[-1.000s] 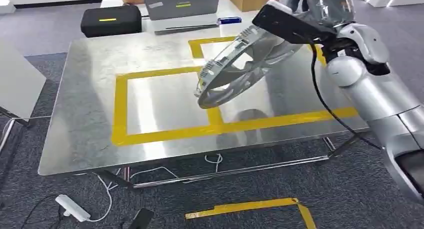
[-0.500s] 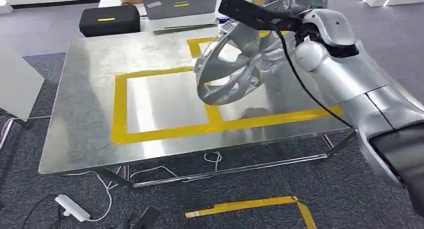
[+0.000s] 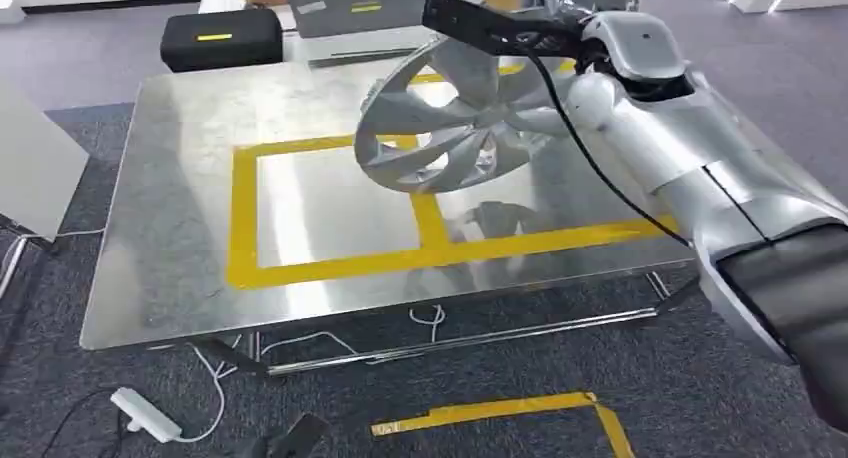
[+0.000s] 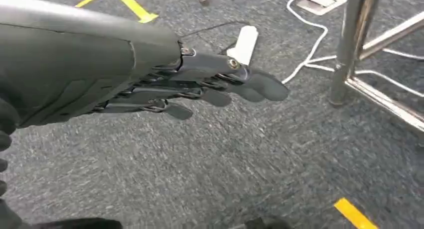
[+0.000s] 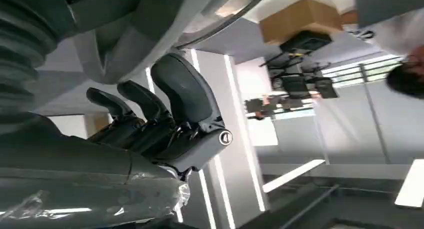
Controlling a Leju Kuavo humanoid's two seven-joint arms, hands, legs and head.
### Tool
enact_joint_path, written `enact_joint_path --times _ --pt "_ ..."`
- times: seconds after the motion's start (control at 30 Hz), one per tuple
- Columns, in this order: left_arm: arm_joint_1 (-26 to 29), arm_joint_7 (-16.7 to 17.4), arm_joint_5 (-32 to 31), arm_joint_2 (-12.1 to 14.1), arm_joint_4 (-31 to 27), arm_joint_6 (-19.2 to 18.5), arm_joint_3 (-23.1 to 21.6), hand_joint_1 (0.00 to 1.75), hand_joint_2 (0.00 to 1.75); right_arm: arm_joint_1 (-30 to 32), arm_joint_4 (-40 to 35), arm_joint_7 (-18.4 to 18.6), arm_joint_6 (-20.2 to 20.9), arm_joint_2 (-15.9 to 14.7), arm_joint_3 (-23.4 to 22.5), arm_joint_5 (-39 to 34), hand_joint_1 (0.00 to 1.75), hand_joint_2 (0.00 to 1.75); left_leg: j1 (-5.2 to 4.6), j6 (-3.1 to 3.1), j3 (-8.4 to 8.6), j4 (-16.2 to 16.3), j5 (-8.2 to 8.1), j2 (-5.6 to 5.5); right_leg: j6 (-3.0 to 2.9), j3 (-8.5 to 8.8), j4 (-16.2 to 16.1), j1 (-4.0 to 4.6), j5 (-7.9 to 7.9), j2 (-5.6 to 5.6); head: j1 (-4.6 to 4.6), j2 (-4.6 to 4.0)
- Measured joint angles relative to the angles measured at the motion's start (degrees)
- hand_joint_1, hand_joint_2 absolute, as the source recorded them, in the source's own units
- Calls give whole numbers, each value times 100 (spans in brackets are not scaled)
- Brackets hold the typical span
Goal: Take the parts from the cabinet and place them on the table.
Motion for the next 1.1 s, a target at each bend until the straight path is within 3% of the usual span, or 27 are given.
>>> enact_joint_path --times 0.03,0.1,0.2,0.23,0.27,0.3,0.33,0.37,0.4,0.47,0.53,0.57,0.6,0.63,0.7,0.73,0.77,0.8,0.83,0.87,0.9,0.93,1.03,1.1 --pt "3 2 2 -2 0 7 0 0 175 -1 76 17 -7 2 -6 26 175 175 2 -12 5 1 -1 0 -15 2 -11 1 4 -2 -2 0" --pt "2 26 13 -4 0 31 -4 0 175 -8 190 44 -17 4 -28 74 175 175 4 -91 -68 145 -177 3 -81 52 -76 -45 33 -22 -11 0" --pt "2 65 44 2 0 55 -2 0 175 -41 325 50 -52 42 -28 118 175 175 66 -174 -642 1383 -716 10 -127 55 -76 -52 27 -14 -24 0" --pt "4 77 44 0 0 55 -2 0 175 -39 367 50 -52 50 -26 122 175 175 80 -187 -788 1649 -757 10 -129 59 -76 -52 24 -8 -26 0" --pt "6 79 44 -2 0 55 -2 0 175 -34 402 50 -52 55 -24 127 175 175 94 -192 -816 1656 -674 10 -128 64 -76 -52 23 -3 -24 0" --pt "5 79 44 -2 0 55 -2 0 175 -34 424 50 -52 55 -24 129 175 175 104 -190 -745 1459 -483 11 -124 69 -76 -52 20 2 -26 0" --pt "5 79 44 0 -2 55 -2 0 175 -41 446 50 -52 55 -26 131 175 175 109 -180 -564 1053 -216 12 -120 82 -75 -52 18 8 -22 0" --pt "5 79 44 2 0 55 -2 0 0 -51 465 50 -55 55 -26 133 175 175 109 -160 -324 554 50 11 -103 98 -76 -57 7 11 -26 0" --pt "5 81 44 4 0 57 -4 0 0 -63 480 50 -55 57 -26 140 175 175 106 -131 -161 188 162 8 -88 100 -78 -59 -2 15 -24 0" --pt "-9 122 37 2 0 111 -7 0 0 -98 529 65 -64 59 -26 181 175 175 80 -87 -55 9 36 15 -24 46 -61 -26 5 38 -22 0" --pt "-5 155 33 2 0 151 -15 0 0 -97 581 109 -55 59 -24 280 175 175 64 -51 -76 6 34 9 46 51 -103 -44 25 35 -18 0" --pt "-6 185 26 -2 -2 168 -22 0 0 -97 616 120 -55 59 -24 325 175 175 88 -1 -38 -76 69 12 85 40 -91 -44 -4 33 -13 0" --pt "-7 190 24 -13 0 179 -28 0 0 -103 651 142 -52 57 -26 356 175 175 95 25 -12 -95 85 15 87 -55 25 -56 -94 21 -4 0" --pt "-13 199 24 -15 -2 203 -33 0 0 -113 695 168 -52 57 -26 380 175 175 91 60 -13 -94 83 19 94 -188 344 -53 -277 24 9 0" --pt "-16 210 7 -31 0 205 -37 0 0 -98 788 192 -41 68 -17 439 175 175 70 84 -11 -92 71 19 111 -621 1253 -53 -671 23 0 0" --pt "-13 214 4 -35 -2 208 -37 0 0 -81 835 221 -35 70 -17 461 175 175 61 93 -11 -90 70 19 119 -805 1616 -53 -776 22 9 0" --pt "-4 223 -2 -39 -2 208 -37 0 0 -60 906 261 -29 70 -15 485 175 175 56 95 -8 -89 68 13 117 -866 1697 -53 -734 22 2 0" --pt "4 232 -7 -48 0 212 -37 0 0 -57 944 295 -28 74 -15 511 175 175 49 94 -5 -85 68 -2 106 -784 1509 -53 -560 21 7 0" --pt "5 238 -11 -50 0 219 -39 0 0 -68 964 313 -28 88 -15 536 166 175 46 93 0 -80 64 -9 91 -630 1173 -53 -351 21 2 0" --pt "6 262 -15 -66 0 225 -42 0 0 -91 1003 326 -26 105 -17 559 65 175 42 86 17 -70 51 -12 72 -328 563 -53 -48 18 7 0" --pt "6 284 -20 -79 0 234 -44 0 0 -97 1036 341 -20 125 -15 572 2 175 35 57 23 -65 29 -12 56 -104 70 -50 77 10 0 0" --pt "0 289 -20 -81 0 240 -44 0 0 -107 1060 341 -13 147 -11 584 0 175 -9 36 -8 -44 20 -12 54 32 -26 -14 14 3 4 0" --pt "19 319 -35 -81 0 260 -44 0 0 -82 1182 387 22 210 2 678 0 175 14 -30 -12 -54 67 -4 -10 17 -55 -1 29 29 -2 0" --pt "23 319 -35 -74 0 267 -46 0 0 -113 1223 400 61 216 2 738 0 175 14 -85 -26 5 -37 -7 -66 70 -109 -51 63 7 -2 0"
